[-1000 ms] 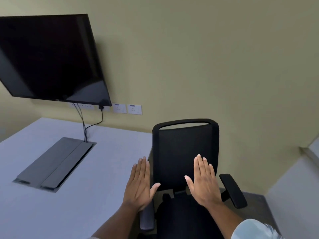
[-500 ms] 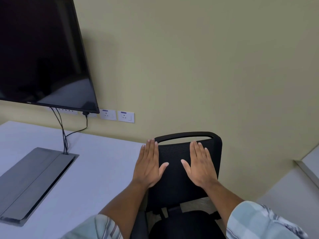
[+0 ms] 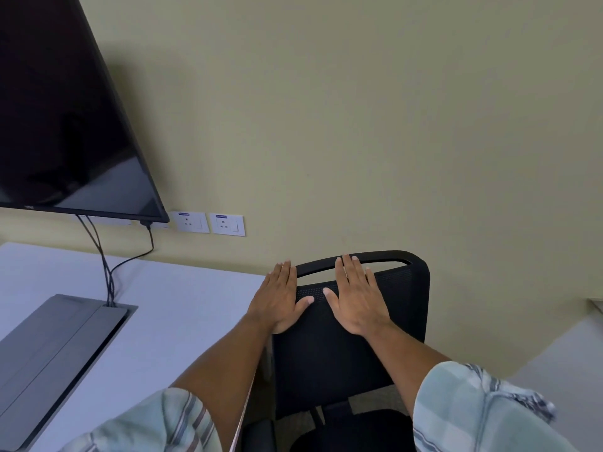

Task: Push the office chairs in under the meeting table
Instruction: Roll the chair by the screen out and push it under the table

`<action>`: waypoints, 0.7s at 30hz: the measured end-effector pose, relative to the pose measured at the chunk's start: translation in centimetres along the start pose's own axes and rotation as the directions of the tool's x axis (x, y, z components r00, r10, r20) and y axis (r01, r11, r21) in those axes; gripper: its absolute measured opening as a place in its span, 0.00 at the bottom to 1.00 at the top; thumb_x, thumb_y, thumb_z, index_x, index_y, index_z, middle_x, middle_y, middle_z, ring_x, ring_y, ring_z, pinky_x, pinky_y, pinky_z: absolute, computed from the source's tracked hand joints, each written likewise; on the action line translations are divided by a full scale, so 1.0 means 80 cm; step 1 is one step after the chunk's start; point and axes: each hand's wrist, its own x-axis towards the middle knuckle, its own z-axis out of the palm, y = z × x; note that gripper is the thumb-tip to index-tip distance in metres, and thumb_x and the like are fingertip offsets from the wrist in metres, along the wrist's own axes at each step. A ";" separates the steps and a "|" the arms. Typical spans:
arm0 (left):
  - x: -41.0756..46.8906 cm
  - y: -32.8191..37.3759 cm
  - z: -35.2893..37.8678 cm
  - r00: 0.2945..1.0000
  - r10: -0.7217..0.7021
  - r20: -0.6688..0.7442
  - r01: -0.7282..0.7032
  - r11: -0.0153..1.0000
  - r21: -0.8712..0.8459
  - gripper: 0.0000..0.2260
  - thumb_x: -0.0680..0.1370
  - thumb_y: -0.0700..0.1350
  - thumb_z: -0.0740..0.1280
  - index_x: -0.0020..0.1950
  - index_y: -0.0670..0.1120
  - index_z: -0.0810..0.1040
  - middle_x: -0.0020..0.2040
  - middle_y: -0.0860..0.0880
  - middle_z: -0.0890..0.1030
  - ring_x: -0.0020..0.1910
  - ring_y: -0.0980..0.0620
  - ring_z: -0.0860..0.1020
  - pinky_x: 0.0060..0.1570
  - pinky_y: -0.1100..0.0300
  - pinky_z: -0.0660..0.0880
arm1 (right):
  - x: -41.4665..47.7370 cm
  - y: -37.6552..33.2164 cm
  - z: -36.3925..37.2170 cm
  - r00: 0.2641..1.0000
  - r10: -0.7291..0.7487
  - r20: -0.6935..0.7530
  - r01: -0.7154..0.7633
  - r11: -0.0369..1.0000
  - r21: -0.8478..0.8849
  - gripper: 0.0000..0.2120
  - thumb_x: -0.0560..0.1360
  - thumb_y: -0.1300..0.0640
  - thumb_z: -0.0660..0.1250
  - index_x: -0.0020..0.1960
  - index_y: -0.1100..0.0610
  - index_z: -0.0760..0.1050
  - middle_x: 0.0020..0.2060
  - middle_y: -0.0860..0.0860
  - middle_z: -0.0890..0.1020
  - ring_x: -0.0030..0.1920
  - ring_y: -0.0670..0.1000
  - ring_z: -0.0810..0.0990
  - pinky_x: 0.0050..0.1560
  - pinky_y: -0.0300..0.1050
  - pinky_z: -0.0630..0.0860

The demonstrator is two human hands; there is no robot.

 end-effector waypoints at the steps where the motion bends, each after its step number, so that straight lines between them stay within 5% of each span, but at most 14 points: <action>1: 0.004 -0.001 -0.001 1.000 0.002 -0.007 -0.002 1.000 0.000 0.42 0.86 0.68 0.48 0.87 0.40 0.41 0.88 0.41 0.42 0.87 0.43 0.42 0.85 0.49 0.41 | 0.007 0.001 0.002 1.000 0.009 0.015 -0.010 1.000 0.015 0.38 0.88 0.37 0.45 0.87 0.58 0.38 0.88 0.57 0.43 0.87 0.58 0.40 0.86 0.62 0.45; 21: -0.134 -0.040 0.033 0.975 -0.061 -0.211 0.064 0.998 0.006 0.34 0.88 0.59 0.48 0.86 0.36 0.50 0.87 0.36 0.52 0.87 0.39 0.49 0.85 0.46 0.49 | -0.018 -0.120 0.017 0.992 -0.059 0.115 0.045 0.991 0.124 0.36 0.88 0.38 0.44 0.87 0.57 0.37 0.87 0.57 0.38 0.87 0.57 0.37 0.86 0.64 0.41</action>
